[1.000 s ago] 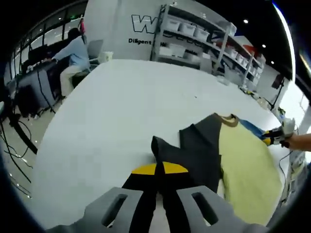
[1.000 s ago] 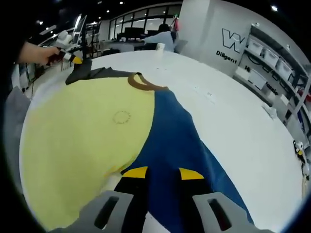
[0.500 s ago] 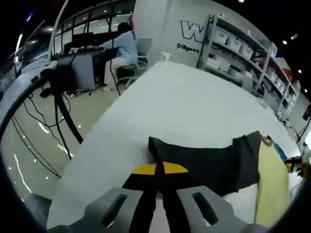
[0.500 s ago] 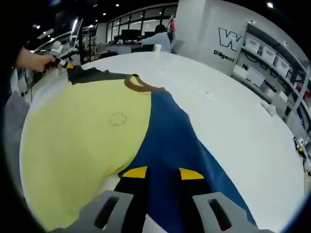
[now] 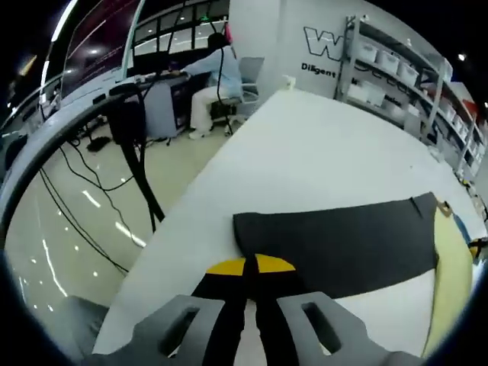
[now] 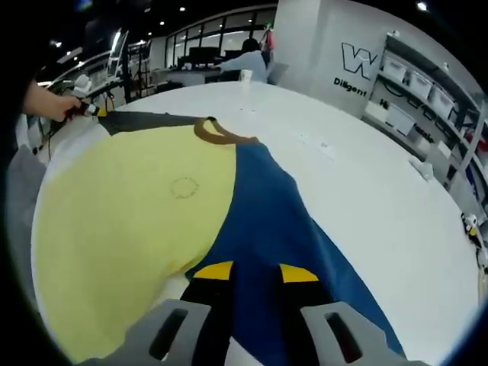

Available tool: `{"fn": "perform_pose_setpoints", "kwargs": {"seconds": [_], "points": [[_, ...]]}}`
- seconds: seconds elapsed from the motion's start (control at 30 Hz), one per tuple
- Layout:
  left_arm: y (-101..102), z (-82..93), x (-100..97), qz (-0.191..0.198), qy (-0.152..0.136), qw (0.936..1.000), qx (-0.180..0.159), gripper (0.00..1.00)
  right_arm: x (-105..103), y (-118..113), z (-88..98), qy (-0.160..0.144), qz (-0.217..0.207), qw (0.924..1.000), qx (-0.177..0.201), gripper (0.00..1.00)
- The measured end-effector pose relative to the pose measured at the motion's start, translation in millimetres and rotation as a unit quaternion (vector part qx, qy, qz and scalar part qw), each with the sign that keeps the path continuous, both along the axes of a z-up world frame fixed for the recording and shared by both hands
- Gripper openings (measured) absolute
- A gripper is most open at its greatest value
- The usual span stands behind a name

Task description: Fold the garment on the visible template until the final outline fits inside the template.

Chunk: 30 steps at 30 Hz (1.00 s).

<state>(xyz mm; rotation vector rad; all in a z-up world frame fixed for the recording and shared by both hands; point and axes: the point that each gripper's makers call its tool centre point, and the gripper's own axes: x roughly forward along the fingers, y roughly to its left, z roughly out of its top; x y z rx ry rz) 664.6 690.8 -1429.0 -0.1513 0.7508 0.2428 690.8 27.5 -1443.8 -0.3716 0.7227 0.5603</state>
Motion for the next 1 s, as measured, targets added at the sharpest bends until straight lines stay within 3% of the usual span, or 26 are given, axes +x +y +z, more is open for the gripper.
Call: {"fn": "perform_pose_setpoints", "kwargs": {"seconds": [0.37,0.67,1.0], "points": [[-9,0.3,-22.0,-0.004,0.023,0.9995,0.023,0.05,0,0,0.8,-0.004,-0.008,0.9999,0.007,0.12],[-6,0.6,-19.7,-0.008,0.023,0.9994,0.024,0.06,2,-2,1.0,0.001,-0.008,1.0000,0.001,0.15],[-6,11.6,-27.3,-0.006,0.015,0.9992,0.035,0.15,-6,-33,11.6,-0.012,-0.046,0.9988,0.012,0.19]]}}
